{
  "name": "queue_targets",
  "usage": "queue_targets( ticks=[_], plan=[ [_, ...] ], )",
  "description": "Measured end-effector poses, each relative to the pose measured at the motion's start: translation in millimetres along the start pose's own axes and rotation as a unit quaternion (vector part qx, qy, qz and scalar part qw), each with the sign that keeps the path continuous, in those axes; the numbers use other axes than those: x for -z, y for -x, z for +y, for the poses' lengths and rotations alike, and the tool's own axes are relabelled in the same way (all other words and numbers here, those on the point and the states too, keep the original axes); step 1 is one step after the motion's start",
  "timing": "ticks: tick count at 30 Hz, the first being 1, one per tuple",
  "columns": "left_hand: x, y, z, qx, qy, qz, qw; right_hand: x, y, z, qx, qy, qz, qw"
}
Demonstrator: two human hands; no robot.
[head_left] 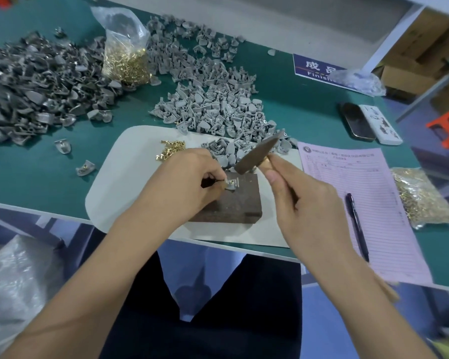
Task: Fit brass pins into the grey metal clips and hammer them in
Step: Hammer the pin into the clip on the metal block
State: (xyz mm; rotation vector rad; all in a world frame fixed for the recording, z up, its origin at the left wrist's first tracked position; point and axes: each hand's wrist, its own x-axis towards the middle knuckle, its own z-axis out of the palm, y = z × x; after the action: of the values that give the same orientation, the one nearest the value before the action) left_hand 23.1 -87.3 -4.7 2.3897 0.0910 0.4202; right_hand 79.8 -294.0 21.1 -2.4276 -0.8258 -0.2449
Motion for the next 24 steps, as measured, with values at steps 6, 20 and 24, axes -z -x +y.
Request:
queue_targets(
  ticks=[6,20,24],
  plan=[
    [2,-2,1,0.007,-0.009,-0.01,1.0,2,2,-2,0.008,0.0,0.017,1.0],
    [5,0,4,0.028,-0.004,-0.009,1.0,-3,5,0,-0.062,-0.002,0.019,0.998],
    [5,0,4,0.04,-0.002,-0.01,0.999,-10,7,20,-0.124,0.096,0.016,0.987]
  ],
)
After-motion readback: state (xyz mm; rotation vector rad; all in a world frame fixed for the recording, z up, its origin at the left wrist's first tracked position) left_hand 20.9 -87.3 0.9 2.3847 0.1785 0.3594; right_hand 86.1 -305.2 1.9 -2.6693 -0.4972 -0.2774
